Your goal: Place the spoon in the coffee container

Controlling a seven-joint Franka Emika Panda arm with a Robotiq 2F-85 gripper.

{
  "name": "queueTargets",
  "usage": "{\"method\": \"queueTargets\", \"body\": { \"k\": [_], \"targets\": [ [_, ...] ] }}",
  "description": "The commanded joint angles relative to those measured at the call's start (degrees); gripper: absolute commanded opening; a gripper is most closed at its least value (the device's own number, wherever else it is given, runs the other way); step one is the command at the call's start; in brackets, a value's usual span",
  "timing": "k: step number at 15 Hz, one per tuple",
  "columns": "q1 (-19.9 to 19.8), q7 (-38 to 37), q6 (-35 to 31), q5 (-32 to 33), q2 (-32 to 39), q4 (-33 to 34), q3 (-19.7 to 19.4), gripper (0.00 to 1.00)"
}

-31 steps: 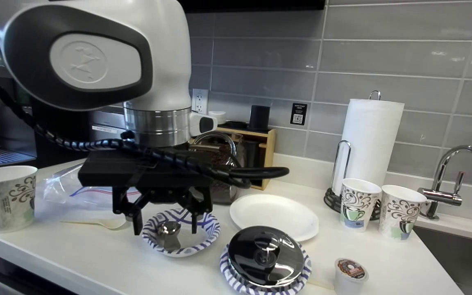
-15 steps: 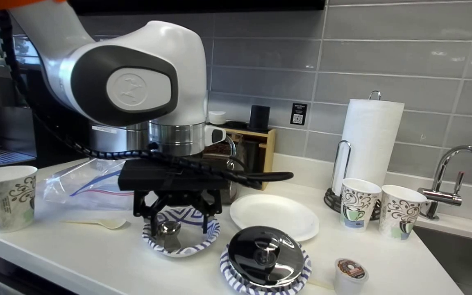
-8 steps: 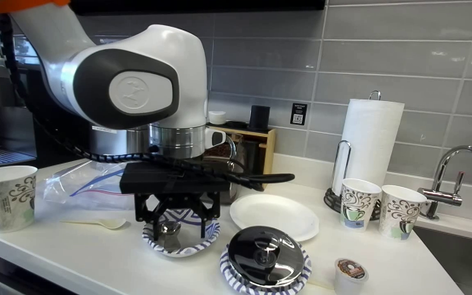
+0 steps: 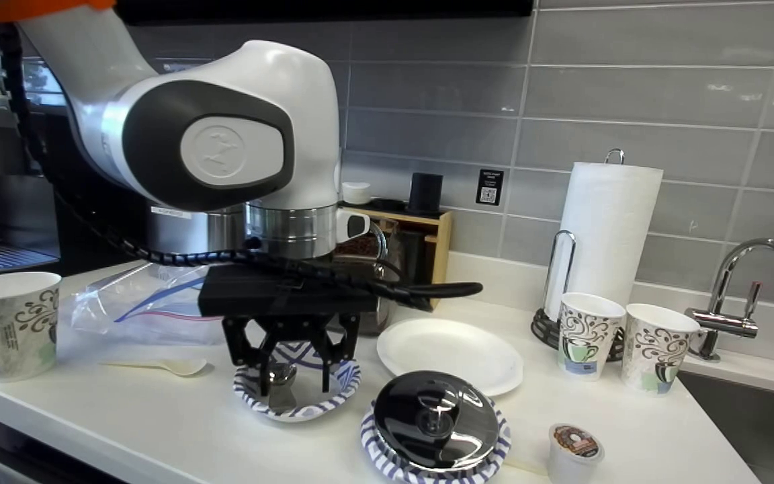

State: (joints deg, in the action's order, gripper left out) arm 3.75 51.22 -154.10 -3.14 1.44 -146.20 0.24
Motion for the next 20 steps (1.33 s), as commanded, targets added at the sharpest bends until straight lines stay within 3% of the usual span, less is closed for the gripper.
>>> {"method": "queueTargets", "body": {
  "k": [1,2,4,8,13,20],
  "targets": [
    [-0.84,0.79,0.76,-0.17,1.04,0.90,1.06,0.52],
    [-0.84,0.86,1.15,-0.30,1.04,0.97,1.15,0.52],
    [-0.84,1.02,1.55,-0.80,1.04,1.05,1.32,0.33],
    [-0.82,1.09,1.92,-1.02,0.81,1.06,1.65,0.27],
    [-0.97,-0.25,1.87,-0.58,0.53,1.23,1.58,0.08],
    [-0.87,-3.54,0.71,0.91,-1.62,0.75,1.59,0.06]
  ]
}}
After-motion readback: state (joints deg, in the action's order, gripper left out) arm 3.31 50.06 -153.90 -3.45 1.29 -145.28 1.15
